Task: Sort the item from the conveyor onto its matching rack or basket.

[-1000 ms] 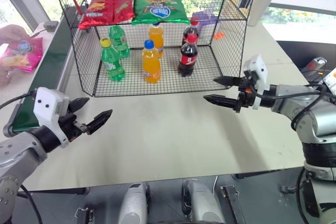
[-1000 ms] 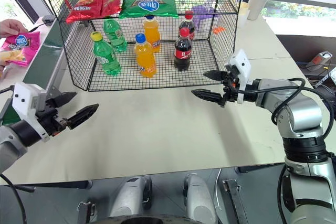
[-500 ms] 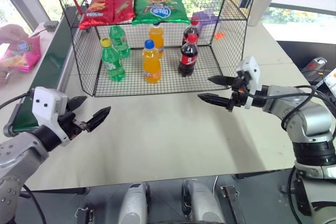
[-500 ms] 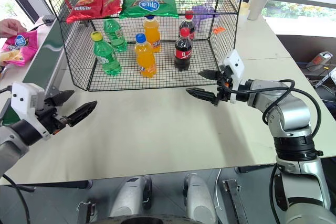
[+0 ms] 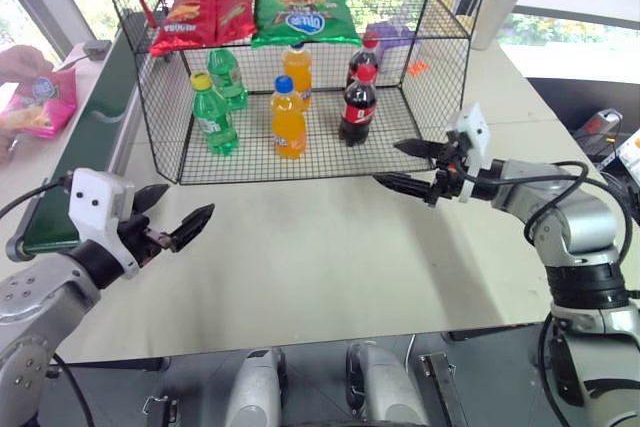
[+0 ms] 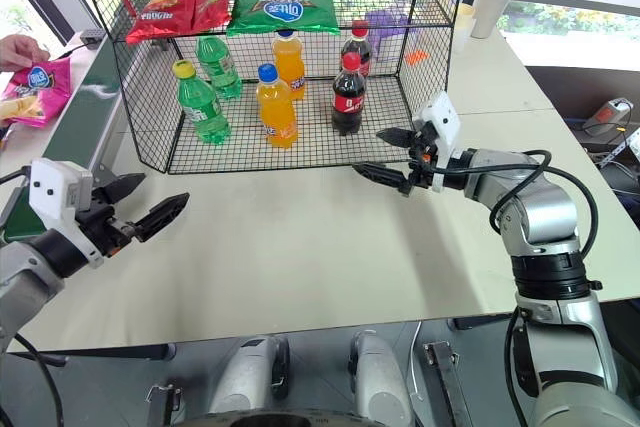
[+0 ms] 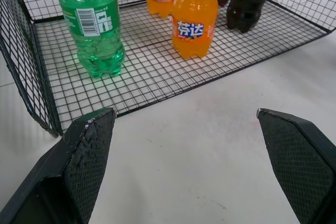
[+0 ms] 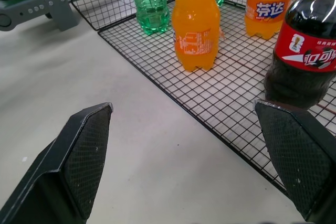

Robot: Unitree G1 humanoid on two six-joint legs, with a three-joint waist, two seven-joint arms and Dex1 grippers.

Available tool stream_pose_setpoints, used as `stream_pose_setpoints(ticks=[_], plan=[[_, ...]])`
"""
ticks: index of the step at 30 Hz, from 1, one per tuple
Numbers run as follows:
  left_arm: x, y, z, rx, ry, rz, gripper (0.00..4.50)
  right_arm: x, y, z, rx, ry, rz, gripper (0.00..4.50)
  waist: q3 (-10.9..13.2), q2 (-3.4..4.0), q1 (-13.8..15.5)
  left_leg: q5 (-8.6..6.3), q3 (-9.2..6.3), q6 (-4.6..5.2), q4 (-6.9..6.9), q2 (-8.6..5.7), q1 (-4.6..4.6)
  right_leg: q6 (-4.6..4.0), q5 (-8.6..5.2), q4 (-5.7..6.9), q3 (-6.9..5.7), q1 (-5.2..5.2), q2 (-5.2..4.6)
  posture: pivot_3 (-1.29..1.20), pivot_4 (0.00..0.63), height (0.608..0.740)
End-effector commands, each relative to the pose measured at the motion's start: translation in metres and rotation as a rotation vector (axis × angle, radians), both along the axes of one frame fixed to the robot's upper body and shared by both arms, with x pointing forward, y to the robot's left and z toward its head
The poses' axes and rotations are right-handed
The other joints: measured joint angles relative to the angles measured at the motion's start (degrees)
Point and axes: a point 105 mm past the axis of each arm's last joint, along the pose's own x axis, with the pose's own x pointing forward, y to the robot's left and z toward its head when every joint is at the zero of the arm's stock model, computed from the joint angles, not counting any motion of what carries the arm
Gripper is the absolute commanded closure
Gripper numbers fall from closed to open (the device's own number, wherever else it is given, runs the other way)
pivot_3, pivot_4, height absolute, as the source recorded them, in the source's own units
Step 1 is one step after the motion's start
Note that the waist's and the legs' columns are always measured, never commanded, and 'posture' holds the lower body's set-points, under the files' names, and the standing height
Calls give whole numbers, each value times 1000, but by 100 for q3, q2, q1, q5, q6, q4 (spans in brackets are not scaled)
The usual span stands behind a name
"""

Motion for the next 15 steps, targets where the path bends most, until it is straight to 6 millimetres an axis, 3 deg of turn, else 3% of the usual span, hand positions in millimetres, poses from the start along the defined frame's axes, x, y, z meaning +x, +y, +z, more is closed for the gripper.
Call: stream_pose_setpoints(ticks=[1,15], plan=[[-1,-3,6,7,-34,-9,0,-1,-1,14,0,-59,7,31,0,0,1,0,0,0,0,0,0,0,0,0,0,0,0,0,150,740],[5,-4,4,1,-39,-11,0,-5,-3,13,1,-59,-12,31,0,0,1,0,0,0,0,0,0,0,0,0,0,0,0,0,150,740]])
